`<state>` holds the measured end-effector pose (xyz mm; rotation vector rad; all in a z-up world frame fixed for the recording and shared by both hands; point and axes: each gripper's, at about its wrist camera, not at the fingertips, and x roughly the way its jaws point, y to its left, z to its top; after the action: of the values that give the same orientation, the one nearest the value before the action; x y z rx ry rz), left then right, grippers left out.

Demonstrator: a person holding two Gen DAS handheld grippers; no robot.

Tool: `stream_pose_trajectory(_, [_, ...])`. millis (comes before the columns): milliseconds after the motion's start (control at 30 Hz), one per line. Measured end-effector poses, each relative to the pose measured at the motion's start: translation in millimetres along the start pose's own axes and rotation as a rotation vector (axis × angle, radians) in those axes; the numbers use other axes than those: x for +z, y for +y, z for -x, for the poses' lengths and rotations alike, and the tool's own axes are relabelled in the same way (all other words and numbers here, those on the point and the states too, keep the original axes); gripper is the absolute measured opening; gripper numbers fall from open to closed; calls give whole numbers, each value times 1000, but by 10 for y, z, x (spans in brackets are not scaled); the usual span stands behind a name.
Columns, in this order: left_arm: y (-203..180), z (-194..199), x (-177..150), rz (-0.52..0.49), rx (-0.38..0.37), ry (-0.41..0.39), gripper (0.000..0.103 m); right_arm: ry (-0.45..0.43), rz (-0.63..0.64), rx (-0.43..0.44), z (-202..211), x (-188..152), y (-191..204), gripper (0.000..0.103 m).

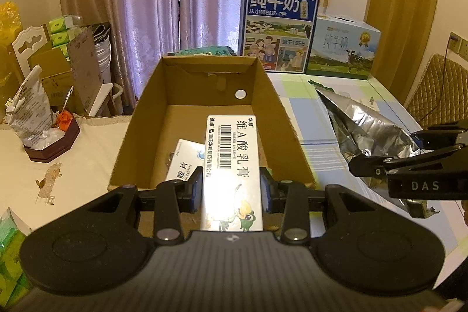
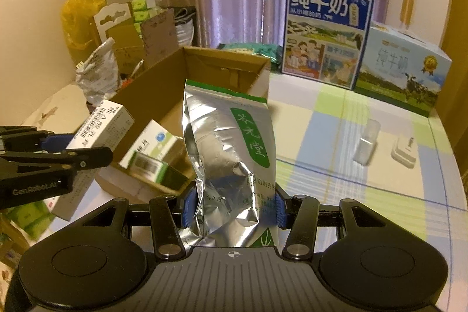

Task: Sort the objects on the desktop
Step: 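Bring the cream box and foil bag over the cardboard box opening, then open left gripper to drop the cream box while right gripper releases the foil bag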

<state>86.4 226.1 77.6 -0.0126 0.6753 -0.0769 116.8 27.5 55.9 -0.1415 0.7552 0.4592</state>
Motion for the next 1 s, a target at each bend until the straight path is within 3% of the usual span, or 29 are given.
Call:
stream_pose_trajectory(567, [434,-372,415,-16,22,5,33,-1,-73,86,-461,600,233,48])
stream_pose_trajectory(1000, [572,-786,544,-42,17,43,33,34,-104,99,-832,742,226,48])
